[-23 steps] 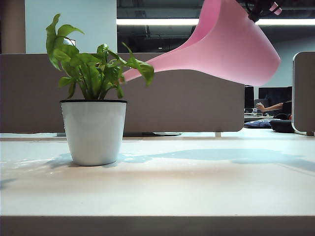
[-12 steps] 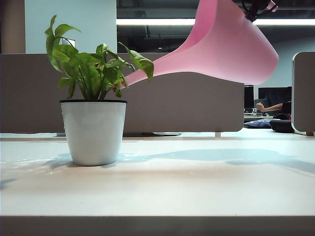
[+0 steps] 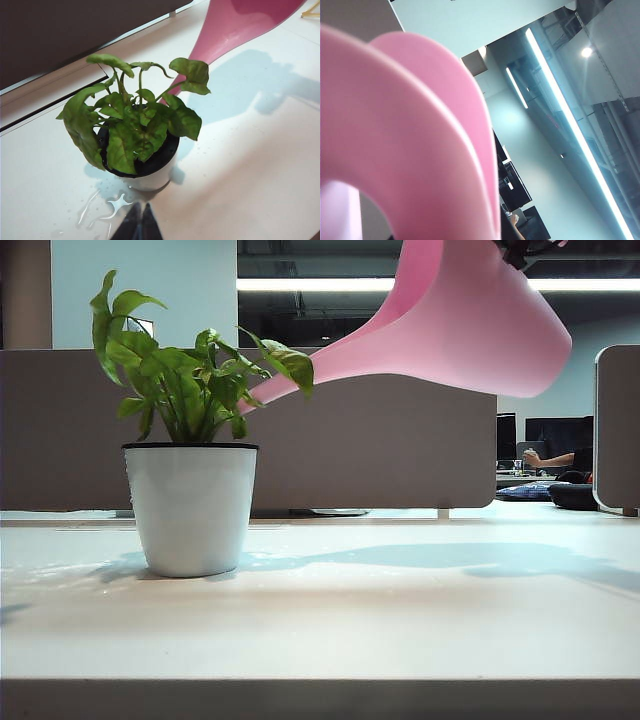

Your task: Pick up the watering can from the table, water the potted plant, and put the can back.

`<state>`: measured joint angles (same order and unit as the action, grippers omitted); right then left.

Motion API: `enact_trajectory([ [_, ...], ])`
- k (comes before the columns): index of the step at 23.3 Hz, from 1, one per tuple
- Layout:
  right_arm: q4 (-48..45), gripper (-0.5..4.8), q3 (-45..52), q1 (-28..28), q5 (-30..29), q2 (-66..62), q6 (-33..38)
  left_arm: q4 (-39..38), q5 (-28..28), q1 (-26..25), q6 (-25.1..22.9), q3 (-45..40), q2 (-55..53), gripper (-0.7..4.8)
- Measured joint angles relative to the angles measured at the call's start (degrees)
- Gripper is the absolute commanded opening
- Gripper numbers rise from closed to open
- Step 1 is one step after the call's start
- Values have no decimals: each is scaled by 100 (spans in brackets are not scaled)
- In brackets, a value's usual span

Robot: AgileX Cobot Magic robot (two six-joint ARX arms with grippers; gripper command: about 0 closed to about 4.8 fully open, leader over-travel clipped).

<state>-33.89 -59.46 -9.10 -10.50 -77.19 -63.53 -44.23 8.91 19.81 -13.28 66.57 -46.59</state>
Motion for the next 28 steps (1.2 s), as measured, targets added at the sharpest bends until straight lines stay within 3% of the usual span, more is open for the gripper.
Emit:
enact_trajectory([
  [11,46,94,-2,0,2,59,66,0,2,0,0,0,0,-5],
  [23,745,94,-2,7,417,57,898,-11,0,0,-2,0,0,-5],
  [28,1025,94,0,125,730,-20,1882,-24,0,0,-2,0,13,-5],
])
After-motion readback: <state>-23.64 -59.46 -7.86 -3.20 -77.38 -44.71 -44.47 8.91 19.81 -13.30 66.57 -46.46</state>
